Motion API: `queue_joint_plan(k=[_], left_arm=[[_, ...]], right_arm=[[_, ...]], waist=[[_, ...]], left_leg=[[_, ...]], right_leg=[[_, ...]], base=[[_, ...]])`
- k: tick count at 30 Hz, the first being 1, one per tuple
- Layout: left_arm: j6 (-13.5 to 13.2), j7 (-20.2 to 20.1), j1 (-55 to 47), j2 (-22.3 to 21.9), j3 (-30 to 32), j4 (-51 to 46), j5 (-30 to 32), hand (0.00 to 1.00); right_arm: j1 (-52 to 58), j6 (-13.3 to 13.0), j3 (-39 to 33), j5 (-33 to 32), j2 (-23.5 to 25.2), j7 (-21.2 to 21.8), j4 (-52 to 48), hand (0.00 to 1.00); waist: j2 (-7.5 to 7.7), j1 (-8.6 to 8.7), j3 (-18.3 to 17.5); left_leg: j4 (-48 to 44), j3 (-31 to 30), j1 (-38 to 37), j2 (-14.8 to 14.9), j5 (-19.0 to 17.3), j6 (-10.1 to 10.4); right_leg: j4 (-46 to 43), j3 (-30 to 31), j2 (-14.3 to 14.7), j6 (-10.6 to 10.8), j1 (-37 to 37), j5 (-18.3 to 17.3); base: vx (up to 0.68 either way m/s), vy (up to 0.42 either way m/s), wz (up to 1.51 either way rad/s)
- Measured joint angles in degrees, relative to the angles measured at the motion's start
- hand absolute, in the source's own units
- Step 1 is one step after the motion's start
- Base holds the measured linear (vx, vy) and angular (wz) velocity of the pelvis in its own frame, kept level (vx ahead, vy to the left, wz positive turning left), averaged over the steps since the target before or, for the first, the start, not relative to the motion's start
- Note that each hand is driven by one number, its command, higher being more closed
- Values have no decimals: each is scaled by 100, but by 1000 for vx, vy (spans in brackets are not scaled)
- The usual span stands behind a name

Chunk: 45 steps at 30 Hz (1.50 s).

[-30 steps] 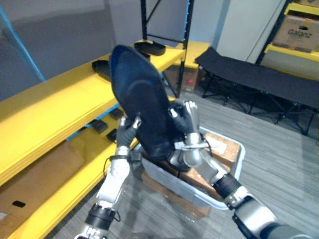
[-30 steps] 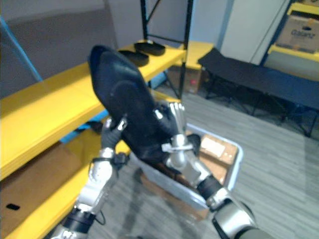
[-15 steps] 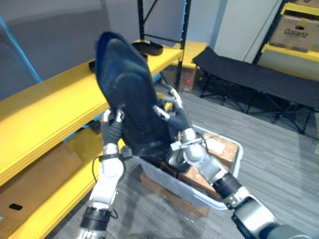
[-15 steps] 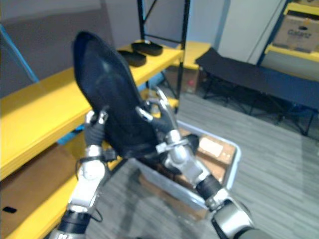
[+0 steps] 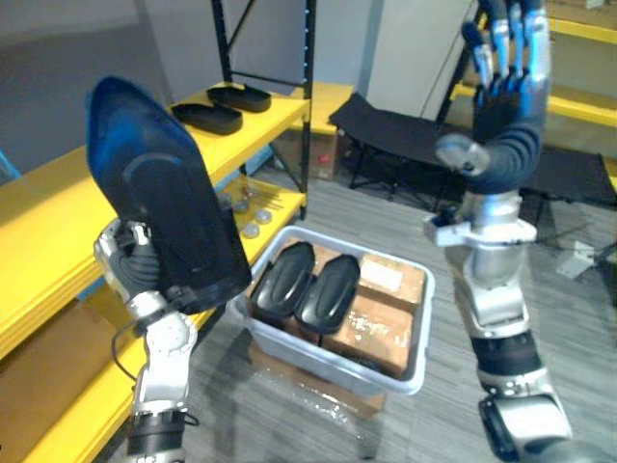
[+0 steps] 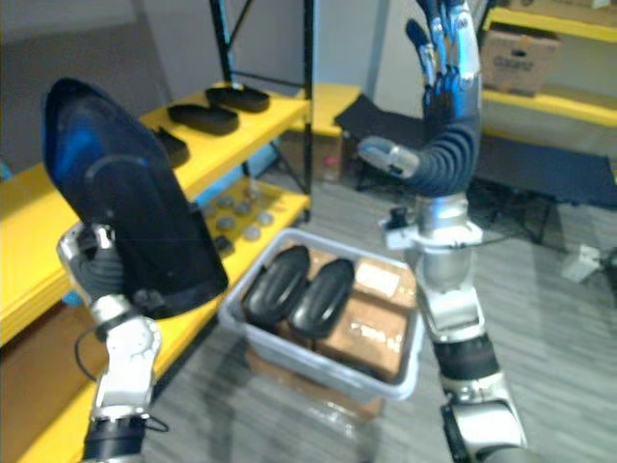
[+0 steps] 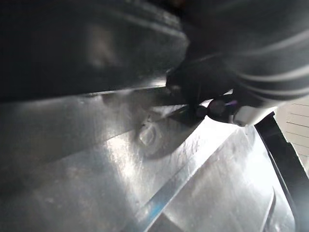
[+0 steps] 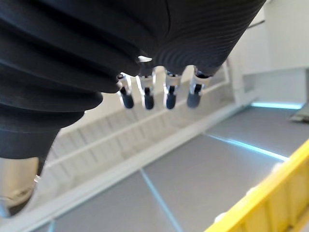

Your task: Walk over and take plastic housings, then place them on the shelf

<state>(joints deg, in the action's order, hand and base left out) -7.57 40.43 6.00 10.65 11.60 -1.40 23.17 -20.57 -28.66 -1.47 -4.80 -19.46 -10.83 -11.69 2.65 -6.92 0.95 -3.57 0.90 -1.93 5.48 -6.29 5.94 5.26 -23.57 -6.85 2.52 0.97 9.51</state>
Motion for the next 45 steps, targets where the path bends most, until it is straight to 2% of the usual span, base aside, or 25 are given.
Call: queue_joint_plan(k=[2, 5, 6, 8, 9, 10, 13, 15, 17, 22, 24, 27, 30, 31, 32, 34, 36, 38, 41, 45], left_arm=[[2, 204, -142, -5, 198, -3, 14, 100], [-13, 449, -412, -146, 599, -66, 4, 100], [-30, 463, -440, -217, 642, -130, -12, 100], [-232, 558, -600, -410, 767, -473, -12, 100], [-349, 601, -702, -484, 809, -707, 59, 100], [-378, 606, -747, -498, 798, -843, 102, 100], [-509, 422, -852, -525, 737, -1626, 137, 100], [-681, 224, -854, -527, 745, -1798, -294, 100], [-883, -116, -868, -561, 767, -1804, -1176, 100], [-919, -686, -1267, -661, 1127, -1803, -1594, 100], [-921, -816, -1594, -666, 1809, -1778, -1624, 100], [-1000, -809, -2017, -685, 2591, -1761, -1791, 100], [-1362, -795, -2639, -906, 3466, -1739, -2161, 100], [-1436, -800, -2692, -962, 3559, -1739, -2291, 100], [-1593, -828, -2809, -1105, 3748, -1739, -2541, 100], [-1768, -897, -2910, -1325, 3984, -1740, -2809, 100], [-1867, -1019, -3077, -1436, 4088, -1746, -2969, 100], [-1881, -1239, -3112, -1551, 4179, -1746, -3179, 100], [-1914, -1447, -3038, -1696, 4152, -1744, -3465, 100], [-1996, -1479, -2956, -1741, 4090, -1745, -3449, 100]], right_arm=[[692, -11, -565, -38, 72, -39, 3, 0], [1558, 38, -1267, -366, 399, -50, 34, 0], [1713, 46, -1343, -444, 478, -48, 67, 0], [2134, 214, -1504, -621, 779, -40, 259, 0], [2329, 405, -1513, -805, 948, -29, 361, 0], [2415, 475, -1506, -937, 1041, -16, 385, 0], [2561, 528, -1521, -1113, 1349, -4, 381, 0], [2533, 543, -1519, -1136, 1350, 101, 361, 0], [2424, 707, -1474, -1277, 1355, 350, 335, 0], [2098, 1169, -1151, -1418, 1333, 742, 350, 0], [1855, 1381, -848, -1411, 1229, 888, 605, 0], [1555, 1484, -556, -1346, 1115, 943, 1137, 0], [1254, 1616, -189, -1381, 1086, 904, 1722, 0], [1224, 1618, -130, -1411, 1088, 887, 1762, 0], [1126, 1621, -17, -1412, 1129, 855, 1873, 0], [1035, 1622, 103, -1386, 1206, 821, 2003, 0], [999, 1621, 186, -1338, 1333, 825, 2052, 0], [876, 1621, 306, -1224, 1358, 829, 2167, 0], [850, 1621, 332, -1111, 1360, 863, 2169, 0], [848, 1670, 326, -1008, 1289, 909, 2170, 0]], waist=[[-57, 63, -4], [-232, 327, -77], [-250, 353, -88], [-275, 434, -98], [-274, 435, -98], [-275, 437, -98], [-310, 467, -91], [-337, 454, -110], [-355, 442, -122], [-372, 343, -114], [-371, 69, -112], [-362, -268, -112], [-317, -781, -130], [-308, -862, -127], [-294, -1012, -127], [-288, -1173, -126], [-213, -1283, -132], [-124, -1304, -100], [-102, -1301, -83], [-76, -1261, -1]], left_leg=[[4, 99, 1, 5, -26, -4], [8, 246, -9, 17, -59, -15], [7, 262, -18, 24, -70, -10], [-4, 319, -64, 71, -128, 7], [-15, 407, -106, 103, -166, 13], [-27, 425, -100, 108, -177, 9], [-88, 434, -78, 96, -213, -25], [-99, 432, -71, 79, -220, -31], [-115, 395, -11, 66, -220, -31], [-122, 73, 86, 72, -193, 0], [-115, -195, 150, 66, -154, 11], [-101, -522, 214, 2, -125, -5], [-107, -990, 292, -164, -113, -56], [-106, -1075, 308, -192, -102, -72], [-103, -1210, 336, -246, -84, -94], [-108, -1414, 353, -328, -72, -115], [-114, -1583, 390, -407, -65, -129], [-142, -1629, 409, -461, -57, -141], [-208, -1629, 425, -508, -103, -179], [-291, -1636, 421, -524, -168, -184]], right_leg=[[0, 82, 0, 2, 51, 1], [-2, 192, 6, 17, 112, 20], [-2, 205, 14, 18, 111, 21], [-3, 284, 67, 15, 110, 24], [-2, 342, 98, 13, 100, 25], [-1, 352, 104, 13, 95, 25], [0, 357, 98, 19, 85, 20], [0, 356, 83, 31, 79, 8], [0, 326, 78, 40, 91, -3], [-1, -2, 78, 17, -12, -51], [-4, -258, 68, 25, -107, -80], [-5, -557, 14, 80, -234, -137], [-53, -962, -122, 185, -465, -212], [-54, -1015, -145, 186, -499, -213], [-55, -1129, -184, 187, -545, -212], [-55, -1233, -241, 188, -656, -212], [-55, -1266, -307, 233, -715, -244], [-56, -1267, -355, 300, -714, -292], [-57, -1267, -390, 343, -766, -332], [-57, -1267, -395, 394, -822, -412]], base=[[44, 9, -21], [64, 8, -21], [62, -11, -11], [42, -24, -20], [14, -26, -23], [-3, -22, -18], [-19, -9, -1], [0, 0, 0], [-23, -3, 7], [11, -25, 31], [45, -28, 58], [56, -1, 65], [81, 34, 71], [79, 42, 83], [48, 35, 54], [48, 50, 59], [54, 54, 49], [47, 21, 18], [-2, 2, 1], [0, 0, 0]])
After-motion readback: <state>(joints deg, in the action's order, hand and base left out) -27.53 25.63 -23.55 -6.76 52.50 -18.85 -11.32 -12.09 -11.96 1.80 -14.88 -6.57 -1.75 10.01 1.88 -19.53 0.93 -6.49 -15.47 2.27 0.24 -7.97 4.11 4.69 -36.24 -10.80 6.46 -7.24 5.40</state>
